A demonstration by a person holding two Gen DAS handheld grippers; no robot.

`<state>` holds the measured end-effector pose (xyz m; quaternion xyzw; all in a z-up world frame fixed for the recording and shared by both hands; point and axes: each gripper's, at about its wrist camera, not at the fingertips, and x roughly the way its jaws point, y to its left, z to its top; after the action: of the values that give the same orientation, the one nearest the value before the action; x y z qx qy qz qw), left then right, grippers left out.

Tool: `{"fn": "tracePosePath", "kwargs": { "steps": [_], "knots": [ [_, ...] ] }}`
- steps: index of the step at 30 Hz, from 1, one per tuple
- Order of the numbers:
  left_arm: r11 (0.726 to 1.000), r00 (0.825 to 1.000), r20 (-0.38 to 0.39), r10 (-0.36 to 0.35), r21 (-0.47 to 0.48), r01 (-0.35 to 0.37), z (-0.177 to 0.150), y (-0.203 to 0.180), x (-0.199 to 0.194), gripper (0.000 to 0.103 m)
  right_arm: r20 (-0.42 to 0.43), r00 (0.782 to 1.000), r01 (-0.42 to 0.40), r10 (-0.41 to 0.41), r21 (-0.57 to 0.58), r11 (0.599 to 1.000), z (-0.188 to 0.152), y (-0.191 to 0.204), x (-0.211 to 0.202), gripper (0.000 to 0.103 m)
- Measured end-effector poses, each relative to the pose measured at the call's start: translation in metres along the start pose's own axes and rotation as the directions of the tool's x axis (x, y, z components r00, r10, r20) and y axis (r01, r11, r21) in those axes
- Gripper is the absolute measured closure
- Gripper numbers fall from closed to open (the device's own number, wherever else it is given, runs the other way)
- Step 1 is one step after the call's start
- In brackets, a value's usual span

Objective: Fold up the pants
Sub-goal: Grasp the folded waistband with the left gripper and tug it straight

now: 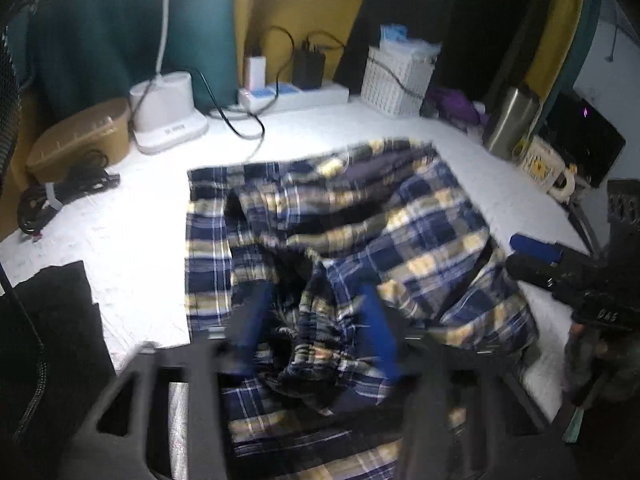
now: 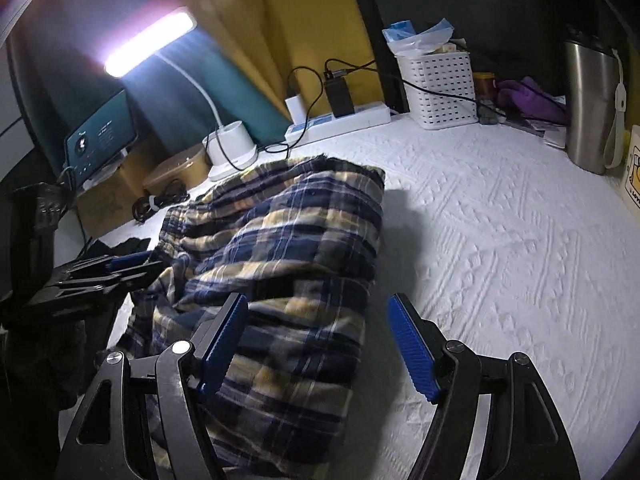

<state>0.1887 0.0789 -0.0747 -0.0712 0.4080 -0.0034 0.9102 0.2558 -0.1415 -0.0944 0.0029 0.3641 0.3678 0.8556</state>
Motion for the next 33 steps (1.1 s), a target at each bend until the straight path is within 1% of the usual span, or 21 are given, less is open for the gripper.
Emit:
{"fn": "tracePosePath", "kwargs": {
  "steps": [1, 2, 3, 5, 7, 8, 9, 10, 11, 12, 16, 20, 21, 27, 29, 30, 31, 32, 33],
  "knots": [
    [1.0, 1.0, -0.005, 0.007, 0.004, -0.007, -0.002, 0.001, 0.001, 0.078, -0.007, 1.0, 0.004, -0.004, -0.011, 1.0, -0.002, 0.003, 0.001, 0.034],
    [1.0, 1.0, -0.003, 0.015, 0.009, -0.015, -0.005, 0.002, -0.001, 0.085, -0.019, 1.0, 0.015, -0.016, -0.025, 1.0, -0.005, 0.006, 0.002, 0.043],
    [1.0, 1.0, -0.002, 0.023, 0.016, -0.023, -0.007, 0.003, -0.002, 0.089, -0.029, 0.999, 0.023, -0.024, -0.032, 0.999, -0.007, 0.008, 0.004, 0.052],
    [0.999, 0.999, 0.0, 0.045, 0.021, -0.045, -0.011, 0.007, -0.004, 0.093, -0.062, 0.997, 0.036, -0.039, -0.051, 0.998, -0.013, 0.013, 0.009, 0.062],
    [0.998, 0.998, 0.001, 0.059, 0.013, -0.059, -0.014, 0.012, -0.006, 0.093, -0.081, 0.996, 0.044, -0.049, -0.062, 0.997, -0.019, 0.017, 0.01, 0.062],
    [0.998, 0.998, 0.005, 0.068, 0.011, -0.068, -0.016, 0.015, -0.008, 0.093, -0.084, 0.995, 0.049, -0.055, -0.07, 0.996, -0.022, 0.018, 0.01, 0.067],
    [0.997, 0.997, 0.008, 0.073, 0.01, -0.073, -0.017, 0.016, -0.009, 0.093, -0.085, 0.994, 0.06, -0.067, -0.081, 0.995, -0.025, 0.02, 0.009, 0.074],
    [0.997, 0.997, 0.013, 0.081, 0.008, -0.082, -0.019, 0.019, -0.01, 0.093, -0.084, 0.993, 0.069, -0.077, -0.089, 0.994, -0.029, 0.02, 0.008, 0.078],
    [0.996, 0.996, 0.018, 0.087, 0.004, -0.087, -0.02, 0.02, -0.011, 0.093, -0.082, 0.993, 0.073, -0.081, -0.092, 0.993, -0.032, 0.02, 0.008, 0.084],
    [0.996, 0.996, 0.023, 0.09, 0.001, -0.09, -0.021, 0.022, -0.012, 0.093, -0.091, 0.993, 0.073, -0.081, -0.089, 0.993, -0.034, 0.018, 0.01, 0.087],
    [0.994, 0.994, 0.035, 0.107, -0.001, -0.107, -0.023, 0.025, -0.011, 0.093, -0.097, 0.986, 0.121, -0.132, -0.117, 0.986, -0.041, 0.023, 0.006, 0.087],
    [0.994, 0.993, 0.051, 0.109, -0.012, -0.109, -0.025, 0.027, -0.016, 0.093, -0.093, 0.985, 0.133, -0.144, -0.115, 0.984, -0.049, 0.023, -0.003, 0.087],
    [0.994, 0.993, 0.052, 0.107, -0.017, -0.107, -0.026, 0.028, -0.017, 0.091, -0.094, 0.985, 0.134, -0.145, -0.109, 0.985, -0.051, 0.023, -0.004, 0.087],
    [0.995, 0.994, 0.044, 0.102, -0.009, -0.102, -0.029, 0.028, -0.022, 0.089, -0.088, 0.98, 0.165, -0.177, -0.126, 0.978, -0.064, 0.026, -0.017, 0.087],
    [0.995, 0.994, 0.042, 0.099, -0.006, -0.099, -0.029, 0.029, -0.024, 0.088, -0.088, 0.978, 0.178, -0.188, -0.113, 0.978, -0.067, 0.024, -0.021, 0.087],
    [0.995, 0.995, 0.038, 0.095, -0.01, -0.094, -0.029, 0.029, -0.025, 0.087, -0.092, 0.978, 0.177, -0.185, -0.091, 0.98, -0.067, 0.021, -0.023, 0.081],
    [0.996, 0.996, 0.038, 0.086, -0.022, -0.085, -0.028, 0.031, -0.027, 0.085, -0.093, 0.981, 0.166, -0.171, -0.067, 0.984, -0.067, 0.016, -0.025, 0.08],
    [0.996, 0.996, 0.047, 0.077, -0.036, -0.075, -0.026, 0.033, -0.031, 0.082, -0.092, 0.982, 0.16, -0.164, -0.053, 0.986, -0.066, 0.013, -0.027, 0.076],
    [0.996, 0.995, 0.06, 0.078, -0.043, -0.075, -0.025, 0.035, -0.035, 0.081, -0.087, 0.982, 0.163, -0.166, -0.045, 0.986, -0.065, 0.011, -0.028, 0.066]
  ]
}}
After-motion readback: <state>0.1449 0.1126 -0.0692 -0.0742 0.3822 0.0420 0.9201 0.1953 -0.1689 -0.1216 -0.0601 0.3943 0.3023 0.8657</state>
